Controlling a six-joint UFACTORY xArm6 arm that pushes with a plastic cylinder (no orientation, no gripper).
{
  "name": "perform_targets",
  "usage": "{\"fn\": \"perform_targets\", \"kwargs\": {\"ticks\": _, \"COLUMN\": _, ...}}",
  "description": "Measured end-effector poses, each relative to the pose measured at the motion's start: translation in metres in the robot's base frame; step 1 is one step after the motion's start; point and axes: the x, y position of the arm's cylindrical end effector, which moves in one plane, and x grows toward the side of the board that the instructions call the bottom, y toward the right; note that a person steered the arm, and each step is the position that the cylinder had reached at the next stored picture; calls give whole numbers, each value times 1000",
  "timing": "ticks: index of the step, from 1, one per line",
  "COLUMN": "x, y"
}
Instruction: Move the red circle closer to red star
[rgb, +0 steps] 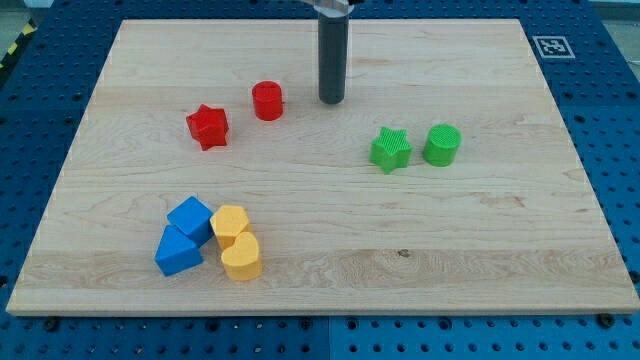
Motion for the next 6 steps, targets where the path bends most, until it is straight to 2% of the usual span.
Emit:
{"fn": "perform_targets", "kwargs": {"ticks": 2, "x": -9, "y": -52}}
{"fn": "perform_targets", "kwargs": {"ticks": 3, "x": -9, "y": -60}}
{"fn": "perform_targets", "kwargs": {"ticks": 4, "x": 1, "y": -60}}
{"fn": "perform_targets", "kwargs": {"ticks": 6, "x": 55, "y": -62}}
